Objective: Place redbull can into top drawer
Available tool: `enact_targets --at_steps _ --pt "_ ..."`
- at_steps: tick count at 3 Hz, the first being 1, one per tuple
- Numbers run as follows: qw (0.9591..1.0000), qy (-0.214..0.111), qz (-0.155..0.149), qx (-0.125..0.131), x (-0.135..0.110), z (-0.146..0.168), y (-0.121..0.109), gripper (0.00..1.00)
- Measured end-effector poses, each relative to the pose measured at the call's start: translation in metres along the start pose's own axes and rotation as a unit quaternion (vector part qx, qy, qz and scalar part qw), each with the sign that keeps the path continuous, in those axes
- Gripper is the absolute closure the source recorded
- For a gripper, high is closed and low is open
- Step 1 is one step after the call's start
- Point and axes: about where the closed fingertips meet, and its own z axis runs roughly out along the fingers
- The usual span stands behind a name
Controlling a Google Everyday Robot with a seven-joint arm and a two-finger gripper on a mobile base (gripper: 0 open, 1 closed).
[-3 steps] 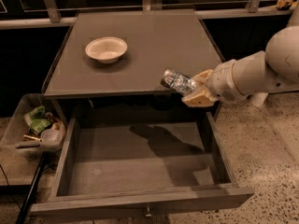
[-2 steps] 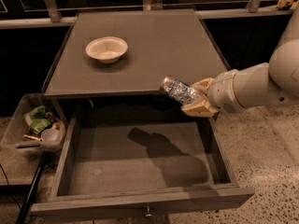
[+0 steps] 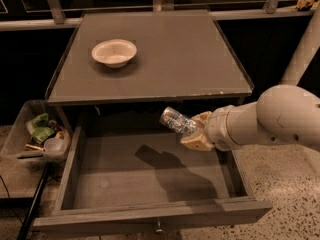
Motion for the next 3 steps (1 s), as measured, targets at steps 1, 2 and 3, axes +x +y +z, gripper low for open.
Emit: enact_targets --at_steps 1,2,3 --pt "1.0000 0.000 0.000 0.000 0.000 0.000 0.000 1.00" --pt "0.9996 0.011 0.001 -0.025 0.005 0.023 0.008 1.00" --pt "0.9979 0.032 0.011 -0.055 0.022 0.057 0.015 1.00"
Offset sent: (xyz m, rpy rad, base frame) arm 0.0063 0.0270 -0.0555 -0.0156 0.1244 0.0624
